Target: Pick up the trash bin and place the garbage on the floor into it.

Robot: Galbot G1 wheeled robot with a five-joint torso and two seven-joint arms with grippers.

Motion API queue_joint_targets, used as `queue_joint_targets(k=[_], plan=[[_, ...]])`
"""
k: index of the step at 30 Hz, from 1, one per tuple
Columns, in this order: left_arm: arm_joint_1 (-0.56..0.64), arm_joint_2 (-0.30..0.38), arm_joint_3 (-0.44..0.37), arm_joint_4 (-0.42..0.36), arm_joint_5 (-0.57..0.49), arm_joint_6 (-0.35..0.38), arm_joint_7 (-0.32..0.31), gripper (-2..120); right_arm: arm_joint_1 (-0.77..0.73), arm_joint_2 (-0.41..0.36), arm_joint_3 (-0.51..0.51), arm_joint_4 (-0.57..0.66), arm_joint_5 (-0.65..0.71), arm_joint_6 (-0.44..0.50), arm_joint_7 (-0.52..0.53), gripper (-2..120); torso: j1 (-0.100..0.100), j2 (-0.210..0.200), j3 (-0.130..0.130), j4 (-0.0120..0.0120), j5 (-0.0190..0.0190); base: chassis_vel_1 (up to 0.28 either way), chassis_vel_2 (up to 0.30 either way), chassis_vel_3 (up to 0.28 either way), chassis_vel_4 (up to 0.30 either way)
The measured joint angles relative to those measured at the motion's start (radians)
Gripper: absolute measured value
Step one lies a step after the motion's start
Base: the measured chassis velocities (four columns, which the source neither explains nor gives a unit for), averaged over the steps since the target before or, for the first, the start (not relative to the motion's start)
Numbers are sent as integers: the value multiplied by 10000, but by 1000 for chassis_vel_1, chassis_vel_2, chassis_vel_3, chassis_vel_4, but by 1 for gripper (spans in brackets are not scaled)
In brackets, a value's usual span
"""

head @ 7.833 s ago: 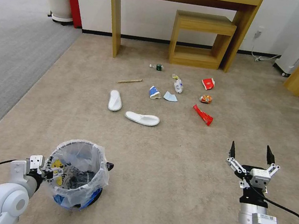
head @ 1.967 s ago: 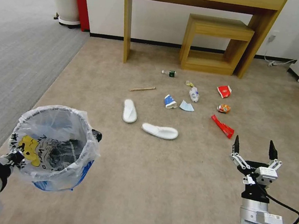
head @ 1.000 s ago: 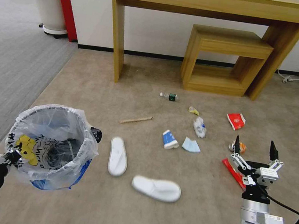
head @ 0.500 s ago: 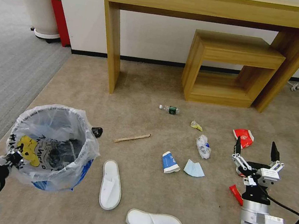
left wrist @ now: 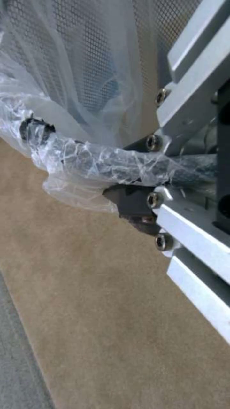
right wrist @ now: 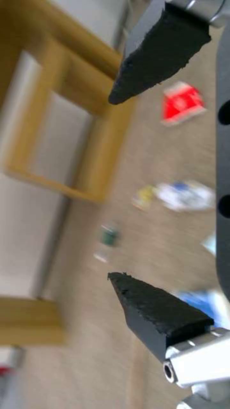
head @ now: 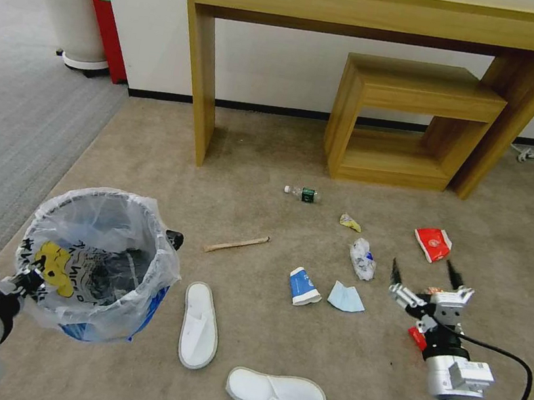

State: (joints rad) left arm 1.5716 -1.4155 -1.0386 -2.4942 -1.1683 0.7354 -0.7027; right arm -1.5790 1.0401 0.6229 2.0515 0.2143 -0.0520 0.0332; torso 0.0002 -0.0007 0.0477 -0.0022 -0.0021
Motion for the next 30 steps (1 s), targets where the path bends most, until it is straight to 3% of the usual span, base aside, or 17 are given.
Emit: queue_joint_targets(k=[1,4,8,10,11,14,15,18,19,22,30], plan=[[0,0,0,0,0,0,0,1,0,0,0,0,0,0,0,100,0,0,0,0,0,0,0,0,0],[2,-31,92,32,122,0,29,1,96,-963,-665,-145,919,-1223,-70,100,0,-1,1,2,2,0,0,0,0],[-10,-59,188,31,237,0,32,1,235,-1297,-966,-355,1155,-1555,-487,100,0,-1,0,0,2,0,0,0,0],[-22,-125,320,-25,375,0,34,1,540,-1607,-1196,-788,1137,-1784,-1723,100,0,-1,1,1,3,0,0,0,0],[-22,-125,320,-25,375,0,34,1,540,-1607,-1196,-788,1137,-1784,-1723,100,0,-1,1,1,3,0,0,0,0],[-7,-198,414,-45,507,0,36,1,1266,-1880,-1412,-1425,351,-2336,-3930,100,0,-1,1,0,1,0,0,0,0],[-7,-198,414,-45,507,0,36,1,1266,-1880,-1412,-1425,351,-2336,-3930,100,0,-1,1,0,1,0,0,0,0],[1,-188,371,-14,540,0,36,1,2172,-1927,-1746,-2112,-1023,-2146,-6477,100,0,0,1,1,0,0,0,0,0],[1,-188,371,-14,540,0,36,1,2172,-1927,-1746,-2112,-1023,-2146,-6477,100,0,0,1,1,0,0,0,0,0],[17,-182,344,-10,585,0,37,1,3006,-1882,-2379,-2810,-1731,-1508,-7749,100,0,-1,1,1,2,0,0,0,0],[19,-229,469,9,888,0,31,1,4359,-2107,-4492,-4153,-2072,-1174,-8313,100,0,-1,2,1,0,0,0,0,0]])
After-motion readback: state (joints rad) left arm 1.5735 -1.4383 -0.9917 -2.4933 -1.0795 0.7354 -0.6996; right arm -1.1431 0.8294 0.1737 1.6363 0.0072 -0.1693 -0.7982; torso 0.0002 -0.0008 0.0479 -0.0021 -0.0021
